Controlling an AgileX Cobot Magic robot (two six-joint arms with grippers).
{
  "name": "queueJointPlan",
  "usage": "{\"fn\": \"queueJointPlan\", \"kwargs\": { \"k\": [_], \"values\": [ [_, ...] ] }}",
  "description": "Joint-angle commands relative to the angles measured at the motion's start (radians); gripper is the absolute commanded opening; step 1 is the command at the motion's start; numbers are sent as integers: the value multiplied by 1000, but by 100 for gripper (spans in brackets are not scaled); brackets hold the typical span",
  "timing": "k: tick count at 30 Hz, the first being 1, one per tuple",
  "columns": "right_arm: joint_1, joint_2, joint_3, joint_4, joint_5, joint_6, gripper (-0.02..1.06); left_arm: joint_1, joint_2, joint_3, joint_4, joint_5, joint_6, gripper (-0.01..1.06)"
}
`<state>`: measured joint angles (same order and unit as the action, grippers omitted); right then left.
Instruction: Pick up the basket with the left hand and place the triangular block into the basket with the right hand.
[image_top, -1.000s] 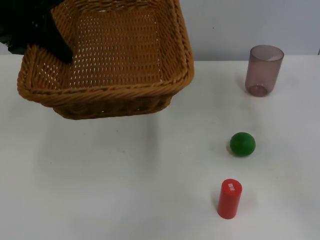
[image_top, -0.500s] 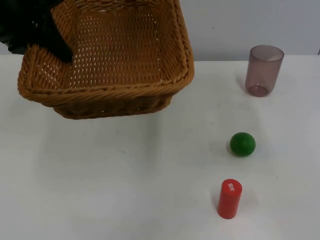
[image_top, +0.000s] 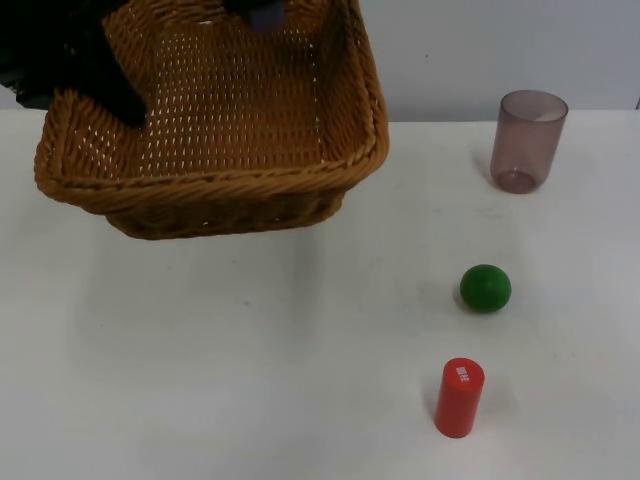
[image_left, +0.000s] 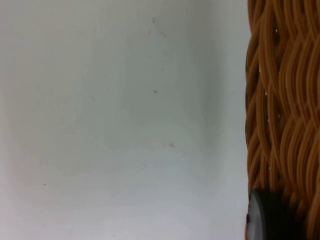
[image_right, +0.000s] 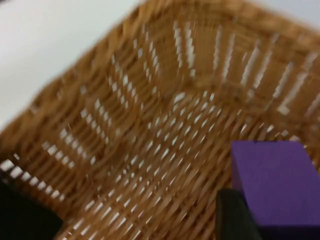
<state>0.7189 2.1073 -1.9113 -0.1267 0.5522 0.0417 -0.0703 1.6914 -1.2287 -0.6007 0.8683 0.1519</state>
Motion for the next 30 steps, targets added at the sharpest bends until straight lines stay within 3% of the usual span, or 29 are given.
{"fn": "queueJointPlan", "kwargs": {
  "k": [1, 13, 16, 17, 20, 21, 22, 23, 24, 30],
  "values": [
    [2, 12, -5, -9, -28, -7, 0, 1, -17, -2, -26, -3, -1, 0],
    [2, 18, -5, -28, -17, -4, 2, 1, -17, -2, -26, -3, -12, 0],
    [2, 18, -5, -28, -17, 3, 21, 1, -17, -2, -24, -1, -12, 0],
    [2, 18, -5, -28, -17, 3, 21, 1, -17, -2, -24, -1, -12, 0],
    [2, 18, -5, -28, -19, 3, 58, 1, -17, -2, -24, 1, -12, 0],
    [2, 18, -5, -28, -19, 3, 58, 1, -17, -2, -24, 1, -12, 0],
    [2, 18, -5, -28, -19, 3, 84, 1, -17, -2, -22, 1, -12, 0],
    [2, 18, -5, -28, -19, -3, 100, 1, -17, -2, -20, 1, -12, 0],
    [2, 18, -5, -28, -19, -9, 105, 1, -17, -2, -18, 1, -12, 0],
    [2, 5, -5, -28, 2, -22, 105, 1, -17, -2, -9, 1, -12, 0]
  ]
}}
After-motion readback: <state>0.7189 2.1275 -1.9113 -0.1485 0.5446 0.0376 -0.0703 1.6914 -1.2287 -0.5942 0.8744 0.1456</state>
